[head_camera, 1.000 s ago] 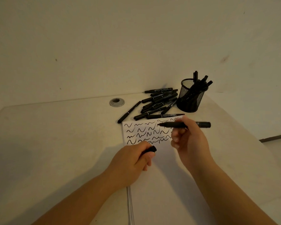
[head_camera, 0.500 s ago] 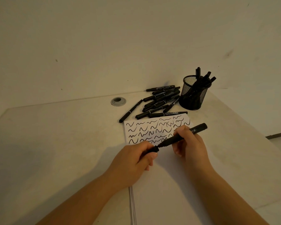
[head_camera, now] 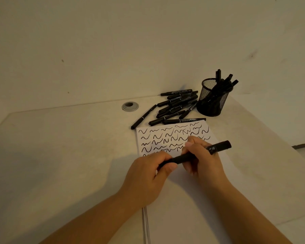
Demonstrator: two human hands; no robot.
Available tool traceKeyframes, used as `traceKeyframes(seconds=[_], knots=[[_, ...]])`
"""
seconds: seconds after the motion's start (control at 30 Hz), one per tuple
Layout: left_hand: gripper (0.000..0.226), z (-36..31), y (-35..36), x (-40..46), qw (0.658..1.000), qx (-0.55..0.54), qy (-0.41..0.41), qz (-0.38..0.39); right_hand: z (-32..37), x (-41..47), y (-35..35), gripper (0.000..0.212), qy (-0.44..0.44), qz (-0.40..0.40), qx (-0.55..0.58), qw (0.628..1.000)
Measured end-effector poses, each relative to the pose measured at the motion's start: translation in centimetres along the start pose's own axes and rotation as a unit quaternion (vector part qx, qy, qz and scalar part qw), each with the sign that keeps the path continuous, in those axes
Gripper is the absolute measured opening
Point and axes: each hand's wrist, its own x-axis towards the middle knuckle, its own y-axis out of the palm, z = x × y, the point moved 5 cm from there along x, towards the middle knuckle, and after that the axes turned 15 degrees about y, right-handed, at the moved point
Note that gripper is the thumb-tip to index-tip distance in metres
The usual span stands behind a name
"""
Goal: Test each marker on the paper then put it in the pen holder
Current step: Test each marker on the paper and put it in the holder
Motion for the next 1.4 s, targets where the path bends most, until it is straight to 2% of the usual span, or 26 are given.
traceKeyframes(seconds=[0.23, 0.43, 0.6, 0.9, 1.03, 1.1, 1.17, 1.3, 1.37, 1.4], knots=[[0.034, -0.1, 0.4, -0.2, 1.000, -0.018, 0.002, -0.006, -0.5, 0.5, 0.5, 0.029, 0.008, 0.009, 0.035, 0.999], [0.027, -0.5, 0.8, -0.5, 0.993, -0.116, -0.017, -0.002, -0.4, 0.1, 0.6, 0.030, -0.007, 0.024, 0.048, 0.999], [0.028, -0.7, 1.0, -0.7, 0.991, -0.130, -0.010, 0.017, -0.2, -0.4, 0.8, 0.024, -0.034, 0.037, 0.060, 0.997], [0.029, -0.4, 1.2, -0.7, 0.970, -0.230, -0.054, 0.050, -0.2, -0.3, 1.0, 0.022, -0.036, 0.049, 0.061, 0.996], [0.030, 0.2, 1.4, -0.6, 0.956, -0.272, -0.091, 0.057, -0.5, -0.1, 0.9, 0.026, -0.006, 0.033, 0.075, 0.997], [0.031, 0.2, 1.4, -0.4, 0.958, -0.265, -0.090, 0.053, -0.4, -0.2, 0.9, 0.027, 0.002, 0.007, 0.036, 0.999], [0.031, 0.2, 1.2, -0.2, 0.960, -0.261, -0.095, 0.031, -0.1, -0.2, 1.1, 0.039, -0.001, -0.007, -0.031, 1.000], [0.032, 1.4, 0.3, -0.3, 0.933, -0.300, -0.186, -0.063, 0.5, -0.1, 0.5, 0.049, 0.015, -0.063, -0.151, 0.986], [0.036, 2.4, -0.8, -0.5, 0.920, -0.293, -0.232, -0.119, 1.1, -0.4, -0.3, 0.043, -0.024, -0.125, -0.224, 0.966], [0.037, 2.8, -1.4, -0.4, 0.921, -0.273, -0.242, -0.132, 1.7, -0.8, -0.6, 0.034, -0.070, -0.155, -0.277, 0.946]])
